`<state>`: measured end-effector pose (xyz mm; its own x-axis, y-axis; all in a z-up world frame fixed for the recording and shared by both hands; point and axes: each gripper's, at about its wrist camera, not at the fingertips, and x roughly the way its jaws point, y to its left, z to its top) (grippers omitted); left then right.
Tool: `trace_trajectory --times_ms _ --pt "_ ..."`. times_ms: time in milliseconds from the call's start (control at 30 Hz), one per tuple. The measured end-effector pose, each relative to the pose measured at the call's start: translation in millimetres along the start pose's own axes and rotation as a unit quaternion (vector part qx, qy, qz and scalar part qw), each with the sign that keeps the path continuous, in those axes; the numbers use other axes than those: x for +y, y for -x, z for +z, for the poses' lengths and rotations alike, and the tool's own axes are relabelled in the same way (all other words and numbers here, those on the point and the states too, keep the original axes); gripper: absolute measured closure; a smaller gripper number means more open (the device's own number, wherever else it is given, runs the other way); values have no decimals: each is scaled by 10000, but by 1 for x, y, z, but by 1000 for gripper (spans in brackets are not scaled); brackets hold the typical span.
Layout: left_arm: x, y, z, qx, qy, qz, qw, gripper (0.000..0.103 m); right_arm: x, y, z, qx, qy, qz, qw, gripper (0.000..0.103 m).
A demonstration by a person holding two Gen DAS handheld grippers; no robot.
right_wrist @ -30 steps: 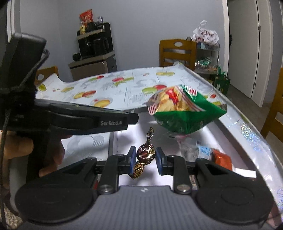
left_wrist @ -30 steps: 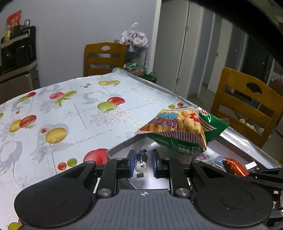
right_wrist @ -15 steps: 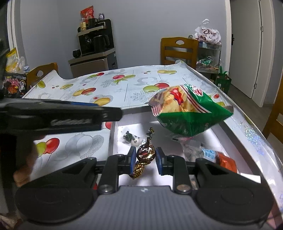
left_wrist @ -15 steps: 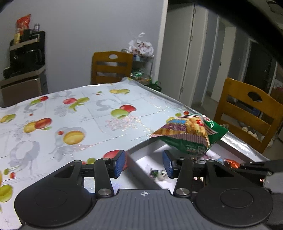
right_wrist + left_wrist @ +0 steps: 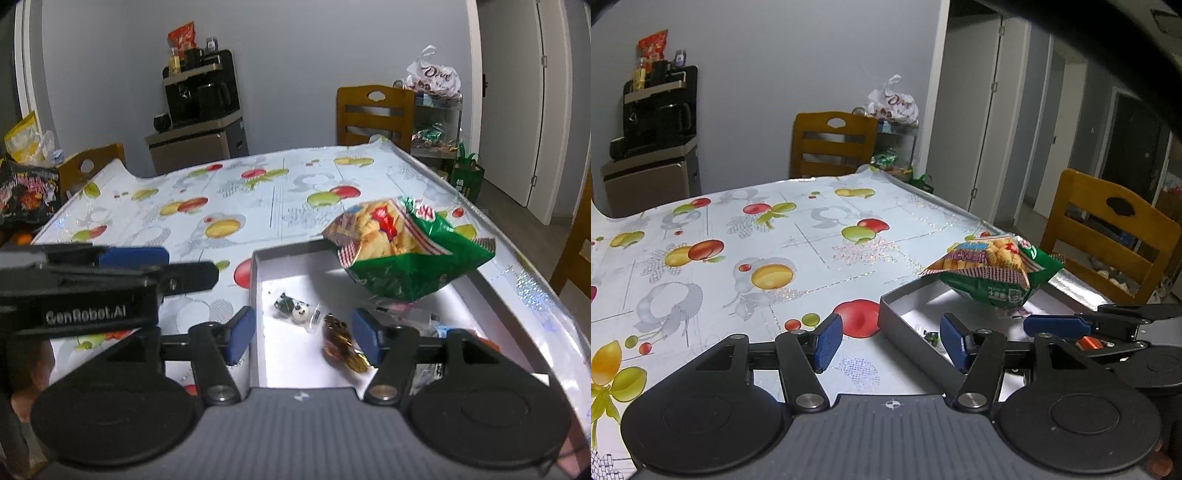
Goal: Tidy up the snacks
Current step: 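Lower both items into the box and open both grippers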
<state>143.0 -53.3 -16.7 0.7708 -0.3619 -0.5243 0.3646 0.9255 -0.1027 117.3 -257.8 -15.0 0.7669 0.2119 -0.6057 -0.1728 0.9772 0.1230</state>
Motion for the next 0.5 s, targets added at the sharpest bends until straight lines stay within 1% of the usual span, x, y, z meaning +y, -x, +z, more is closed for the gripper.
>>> trace_trajectory --times_ms 100,133,200,233,500 --pt "1 8 0 -50 10 -82 10000 39 4 7 1 -39 50 -63 10000 41" --pt "1 11 0 -75 -3 -100 9999 37 5 10 1 -46 44 -74 10000 38" --pt "0 16 -1 -107 -13 -136 9998 29 7 13 -1 -62 31 -103 9999 34" --pt "0 18 -2 -129 -19 -152 9998 28 7 16 -2 -71 30 -129 9999 33" --pt "4 38 -4 -313 -78 -355 9989 18 12 32 -7 27 -2 -390 9992 32"
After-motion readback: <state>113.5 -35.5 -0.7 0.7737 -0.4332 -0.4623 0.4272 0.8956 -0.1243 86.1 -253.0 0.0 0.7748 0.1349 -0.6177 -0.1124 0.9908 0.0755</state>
